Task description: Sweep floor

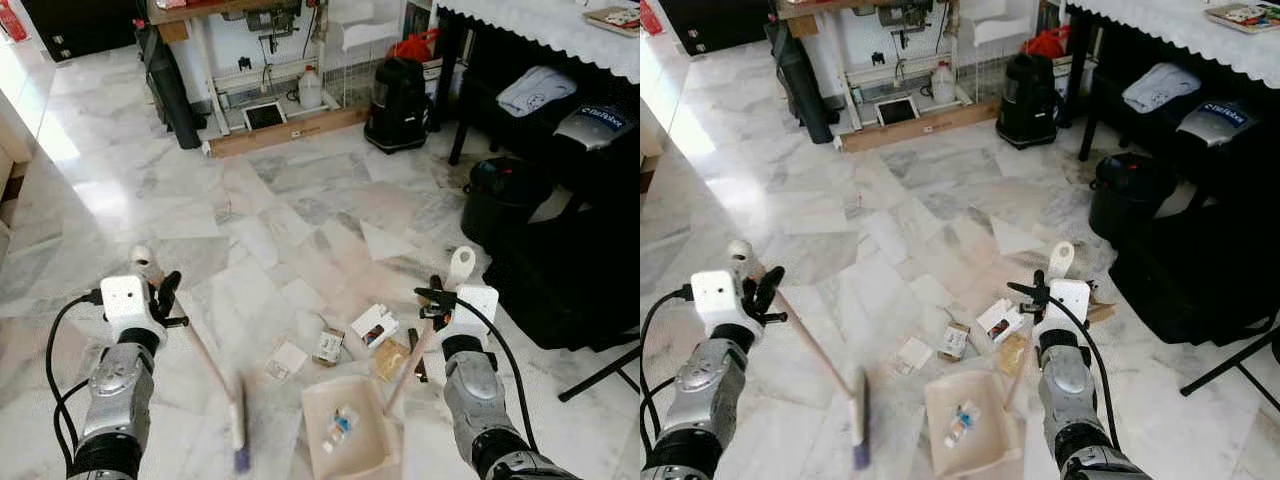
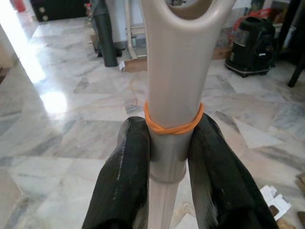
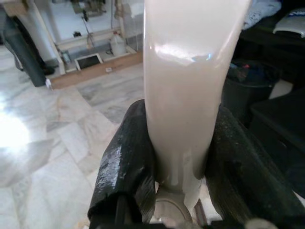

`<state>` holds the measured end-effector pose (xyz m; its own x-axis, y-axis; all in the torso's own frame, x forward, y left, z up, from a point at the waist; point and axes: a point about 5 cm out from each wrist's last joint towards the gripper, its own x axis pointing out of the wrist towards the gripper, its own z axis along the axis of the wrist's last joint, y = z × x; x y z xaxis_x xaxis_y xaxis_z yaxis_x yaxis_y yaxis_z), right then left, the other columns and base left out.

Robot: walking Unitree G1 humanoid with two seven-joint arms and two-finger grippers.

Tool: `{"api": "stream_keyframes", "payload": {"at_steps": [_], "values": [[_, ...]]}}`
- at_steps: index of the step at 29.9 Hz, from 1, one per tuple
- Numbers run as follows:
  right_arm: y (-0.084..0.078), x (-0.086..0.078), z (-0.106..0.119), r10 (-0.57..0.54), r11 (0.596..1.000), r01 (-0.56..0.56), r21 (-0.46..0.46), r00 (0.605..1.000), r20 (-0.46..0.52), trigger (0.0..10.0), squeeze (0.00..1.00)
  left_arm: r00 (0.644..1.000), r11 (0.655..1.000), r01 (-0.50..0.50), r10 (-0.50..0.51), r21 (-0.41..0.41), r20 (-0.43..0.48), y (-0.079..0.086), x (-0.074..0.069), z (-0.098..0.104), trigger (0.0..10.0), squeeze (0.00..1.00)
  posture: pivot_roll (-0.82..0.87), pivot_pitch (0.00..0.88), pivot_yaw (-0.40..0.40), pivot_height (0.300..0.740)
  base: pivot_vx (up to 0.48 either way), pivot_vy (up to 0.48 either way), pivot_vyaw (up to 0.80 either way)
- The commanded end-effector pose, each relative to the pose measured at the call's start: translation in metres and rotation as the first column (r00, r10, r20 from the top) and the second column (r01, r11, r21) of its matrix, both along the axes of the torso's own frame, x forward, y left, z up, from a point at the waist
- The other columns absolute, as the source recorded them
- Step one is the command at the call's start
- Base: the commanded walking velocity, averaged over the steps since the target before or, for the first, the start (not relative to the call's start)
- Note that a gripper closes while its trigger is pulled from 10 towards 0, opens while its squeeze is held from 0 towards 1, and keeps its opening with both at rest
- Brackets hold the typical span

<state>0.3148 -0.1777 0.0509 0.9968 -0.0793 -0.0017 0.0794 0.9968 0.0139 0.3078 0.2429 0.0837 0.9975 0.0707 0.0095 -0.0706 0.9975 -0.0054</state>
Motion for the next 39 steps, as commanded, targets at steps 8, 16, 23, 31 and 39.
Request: {"api": "stream_keyframes", "payload": {"at_steps": [8, 16, 23, 31, 39], "values": [[0.008, 0.012, 0.025, 0.025, 0.997, -0.035, 0.074, 0.991, 0.134, 10.0, 0.0, 0.999, 1.0, 0.015, -0.015, -0.001, 0.043, -0.003, 0.008, 0.006, 10.0, 0.0, 0.08, 0.0, 0.081, 0.74, 0.0, 0.0, 0.0], [0.009, 0.014, 0.03, 0.031, 0.996, -0.044, 0.082, 0.987, 0.159, 10.0, 0.0, 0.999, 1.0, 0.006, -0.006, 0.001, 0.054, -0.003, 0.01, 0.008, 10.0, 0.0, 0.08, 0.0, 0.078, 0.74, 0.0, 0.0, 0.0], [0.007, 0.01, 0.03, 0.033, 0.996, -0.048, 0.078, 0.983, 0.182, 10.0, 0.0, 0.997, 0.999, -0.041, 0.04, 0.015, 0.069, -0.002, 0.004, 0.003, 10.0, 0.0, 0.08, 0.0, 0.057, 0.74, 0.0, 0.0, 0.0], [0.002, 0.006, 0.032, 0.015, 1.0, -0.021, 0.024, 0.98, 0.198, 10.0, 0.0, 0.986, 0.998, 0.007, -0.019, 0.07, 0.163, -0.033, 0.001, 0.011, 10.0, 0.0, 0.07, 0.0, 0.035, 0.74, 0.0, 0.0, 0.0], [-0.002, 0.006, 0.034, 0.016, 1.0, -0.015, -0.005, 0.98, 0.199, 10.0, 0.0, 0.984, 0.999, 0.045, -0.049, 0.028, 0.169, -0.046, 0.003, 0.009, 10.0, 0.0, 0.08, 0.0, -0.003, 0.74, 0.0, 0.0, 0.0]]}}
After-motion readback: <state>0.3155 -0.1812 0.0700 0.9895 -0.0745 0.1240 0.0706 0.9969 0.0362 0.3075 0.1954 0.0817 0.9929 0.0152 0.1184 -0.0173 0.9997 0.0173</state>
